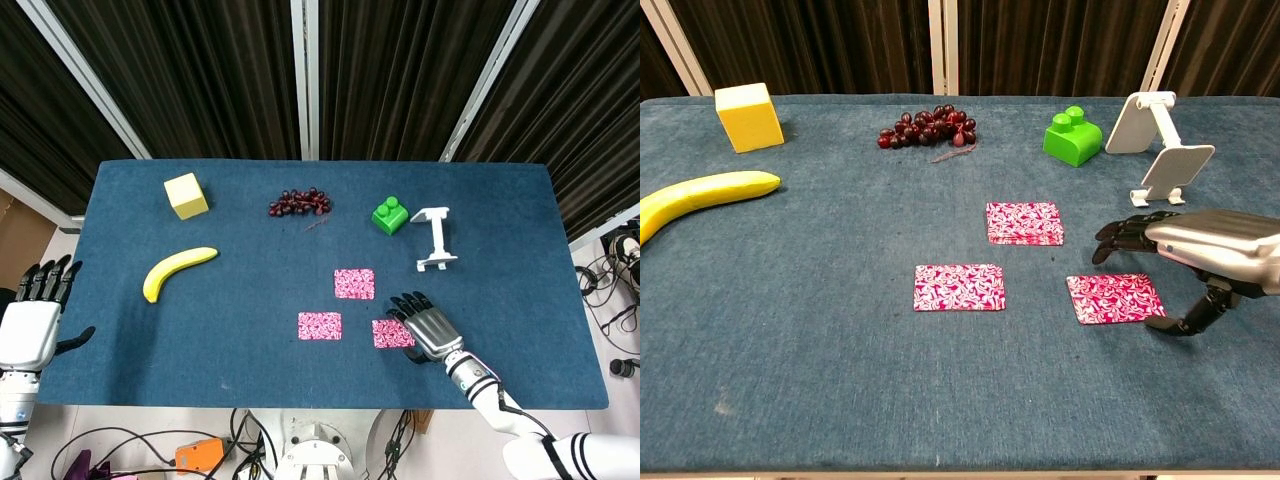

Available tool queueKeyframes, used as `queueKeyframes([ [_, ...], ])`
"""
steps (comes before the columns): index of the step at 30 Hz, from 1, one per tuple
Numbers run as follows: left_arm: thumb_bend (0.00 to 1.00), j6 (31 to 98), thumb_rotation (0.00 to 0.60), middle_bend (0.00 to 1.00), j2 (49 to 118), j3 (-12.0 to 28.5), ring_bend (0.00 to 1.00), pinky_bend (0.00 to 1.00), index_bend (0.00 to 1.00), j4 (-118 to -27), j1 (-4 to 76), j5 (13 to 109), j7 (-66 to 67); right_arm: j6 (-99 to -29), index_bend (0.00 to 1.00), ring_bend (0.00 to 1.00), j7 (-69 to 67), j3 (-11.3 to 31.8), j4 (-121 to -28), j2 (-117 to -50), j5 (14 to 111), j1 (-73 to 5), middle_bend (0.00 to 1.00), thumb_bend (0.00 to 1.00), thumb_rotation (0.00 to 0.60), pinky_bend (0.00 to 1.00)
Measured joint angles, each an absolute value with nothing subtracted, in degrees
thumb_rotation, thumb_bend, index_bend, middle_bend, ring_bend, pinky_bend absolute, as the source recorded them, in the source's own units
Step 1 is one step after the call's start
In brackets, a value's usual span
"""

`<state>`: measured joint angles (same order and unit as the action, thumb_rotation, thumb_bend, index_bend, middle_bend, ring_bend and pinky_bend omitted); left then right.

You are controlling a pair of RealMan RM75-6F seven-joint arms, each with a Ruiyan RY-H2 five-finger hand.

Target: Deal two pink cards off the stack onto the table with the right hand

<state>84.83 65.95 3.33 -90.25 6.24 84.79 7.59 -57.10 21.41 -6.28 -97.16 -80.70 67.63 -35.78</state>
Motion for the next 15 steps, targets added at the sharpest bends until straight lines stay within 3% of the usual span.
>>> queueKeyframes([
  [7,0.09,84.67,0.600,0.00,65.61,3.56,0.00,0.00,0.01,-90.28,6.42,84.50,7.21,-60.11,0.12,0.00,20.52,-6.24,-100.41,-77.31,71.12,-34.03,0.09,0.52,0.600,0.00],
  [15,0.09,83.60,0.600,0.00,64.01,4.14,0.00,0.00,0.01,-90.92,6.45,82.44,4.97,-74.99,0.08,0.00,19.40,-5.32,-103.65,-69.93,77.21,-27.56,0.08,0.52,0.600,0.00],
])
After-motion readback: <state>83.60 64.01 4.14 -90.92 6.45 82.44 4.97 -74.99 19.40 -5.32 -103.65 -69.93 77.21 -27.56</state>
